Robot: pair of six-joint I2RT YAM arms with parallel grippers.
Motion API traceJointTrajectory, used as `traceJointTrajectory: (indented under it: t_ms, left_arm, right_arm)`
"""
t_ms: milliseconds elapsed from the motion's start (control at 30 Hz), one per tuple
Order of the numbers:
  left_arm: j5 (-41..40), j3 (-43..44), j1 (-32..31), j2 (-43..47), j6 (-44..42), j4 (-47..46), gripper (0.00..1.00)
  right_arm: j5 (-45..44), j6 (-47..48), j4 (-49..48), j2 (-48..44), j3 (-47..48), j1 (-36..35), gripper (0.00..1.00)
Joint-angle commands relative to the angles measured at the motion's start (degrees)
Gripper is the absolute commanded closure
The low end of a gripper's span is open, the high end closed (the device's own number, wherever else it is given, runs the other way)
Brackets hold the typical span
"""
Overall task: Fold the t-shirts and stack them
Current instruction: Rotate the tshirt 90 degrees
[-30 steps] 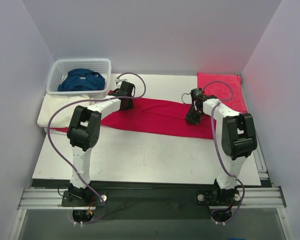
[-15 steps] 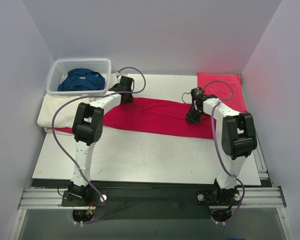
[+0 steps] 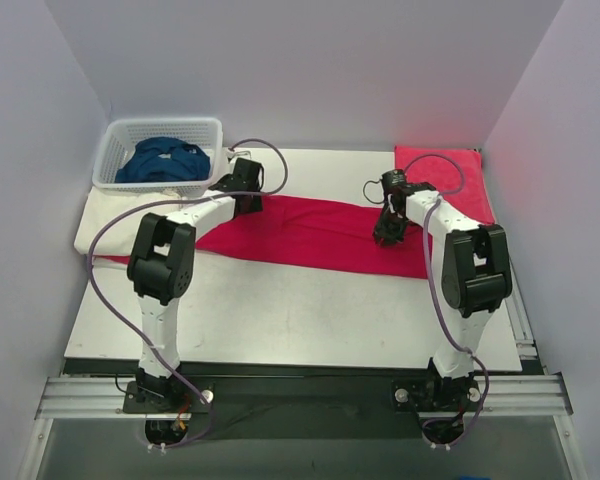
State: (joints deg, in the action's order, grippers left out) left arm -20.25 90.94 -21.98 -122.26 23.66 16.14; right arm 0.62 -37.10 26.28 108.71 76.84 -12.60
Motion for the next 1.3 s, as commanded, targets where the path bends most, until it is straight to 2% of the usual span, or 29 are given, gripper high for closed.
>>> traceJointTrajectory:
  t_ms: [0,200,533,933,1100,1133,1267]
  left_arm:
    - [1.53,-3.83,-0.87,6.15,3.67,0.29,0.45]
    - [1.62,-8.75,-1.93,8.44,5.96,0.38,0.45]
    - [0.3,-10.52,-1.93,10.9,8.68,2.93,0.44]
    - [-0.4,-2.44,-1.23,5.11,9.82,8.11,0.44]
    - [0.82,3.8,-0.7,-1.29,10.26,9.17,0.44]
    - [1.0,7.29,-0.7,-2.8,10.27,9.69,0.44]
    - [0.65,12.6,-1.49,-8.34,11.49,14.0,0.44]
  right_arm:
    - [-1.85,4.4,5.97,2.47,3.05,-0.23,0.86]
    - [0.61,5.2,8.69,6.43,2.44,-0.75,0.86]
    - [2.98,1.51,11.07,5.47,-6.69,-4.18,0.86]
    - [2.72,-6.05,11.95,-1.39,-18.91,-22.37,0.86]
    - [1.58,-8.07,14.23,-2.71,-18.48,-31.68,0.86]
    - [1.31,-8.51,14.58,-2.88,-18.39,-34.31,0.86]
    - [-2.88,-9.48,17.56,-4.9,-17.17,-36.97,0.86]
